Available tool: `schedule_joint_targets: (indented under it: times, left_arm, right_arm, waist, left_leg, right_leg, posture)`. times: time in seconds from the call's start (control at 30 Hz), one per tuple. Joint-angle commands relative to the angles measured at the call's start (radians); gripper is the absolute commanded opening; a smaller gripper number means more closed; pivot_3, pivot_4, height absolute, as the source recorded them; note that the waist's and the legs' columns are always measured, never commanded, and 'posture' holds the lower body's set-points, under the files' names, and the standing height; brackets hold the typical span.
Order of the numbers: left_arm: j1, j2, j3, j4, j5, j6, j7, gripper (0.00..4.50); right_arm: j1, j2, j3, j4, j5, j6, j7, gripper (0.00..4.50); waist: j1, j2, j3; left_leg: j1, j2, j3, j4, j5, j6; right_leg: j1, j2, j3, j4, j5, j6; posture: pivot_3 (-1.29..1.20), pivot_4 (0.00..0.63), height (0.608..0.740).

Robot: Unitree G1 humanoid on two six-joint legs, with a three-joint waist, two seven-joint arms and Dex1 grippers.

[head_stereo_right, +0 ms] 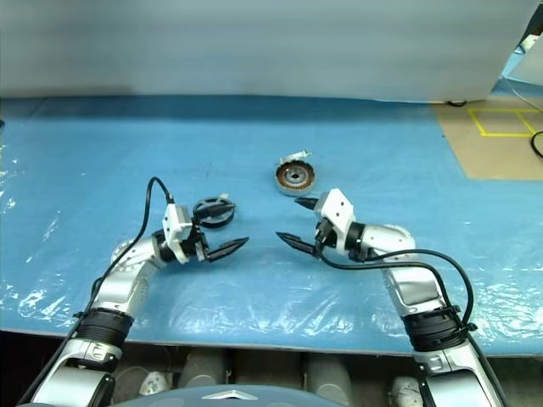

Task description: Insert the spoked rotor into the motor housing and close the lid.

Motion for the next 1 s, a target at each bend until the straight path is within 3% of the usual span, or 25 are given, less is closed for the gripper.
schedule_joint_targets:
  times: [0.03, 0.53, 0.97, 1.0]
  left_arm:
    - [-0.016, 0.001, 0.003, -0.028, -0.002, -0.009, 0.001, 4.50]
    - [-0.021, -0.019, -0.005, -0.025, 0.011, -0.010, 0.011, 4.50]
    - [0.004, -0.024, -0.007, -0.037, 0.014, -0.016, 0.024, 4.50]
    - [0.004, -0.024, -0.008, -0.037, 0.014, -0.015, 0.025, 4.50]
  right_arm:
    - [-0.009, -0.003, 0.003, -0.013, -0.001, -0.017, 0.003, 4.47]
    - [-0.263, 0.018, 0.089, 0.140, -0.185, 0.090, -0.092, 4.47]
    - [-0.357, 0.079, 0.154, 0.372, -0.313, 0.045, -0.165, 4.47]
    - [-0.362, 0.084, 0.155, 0.389, -0.323, 0.037, -0.176, 4.30]
  waist:
    - [0.000, 0.000, 0.000]
    - [-0.003, 0.000, 0.000]
    - [-0.004, 0.000, 0.000]
    - [-0.004, 0.000, 0.000]
  left_leg:
    - [0.000, 0.000, 0.000, 0.000, 0.000, 0.000]
    - [0.000, 0.000, 0.000, 0.001, 0.000, 0.000]
    - [0.000, 0.000, 0.000, 0.001, 0.000, 0.000]
    - [0.000, 0.000, 0.000, 0.001, 0.000, -0.001]
  right_leg:
    - [0.000, 0.000, 0.000, 0.000, 0.000, 0.000]
    - [0.000, 0.000, 0.000, 0.001, 0.000, 0.000]
    - [-0.001, 0.000, 0.000, 0.002, 0.000, 0.000]
    - [-0.001, 0.000, 0.000, 0.002, 0.000, 0.000]
  posture:
    - [0.00, 0.150, 0.740]
    - [0.00, 0.150, 0.740]
    - [0.00, 0.150, 0.740]
    - [0.00, 0.150, 0.740]
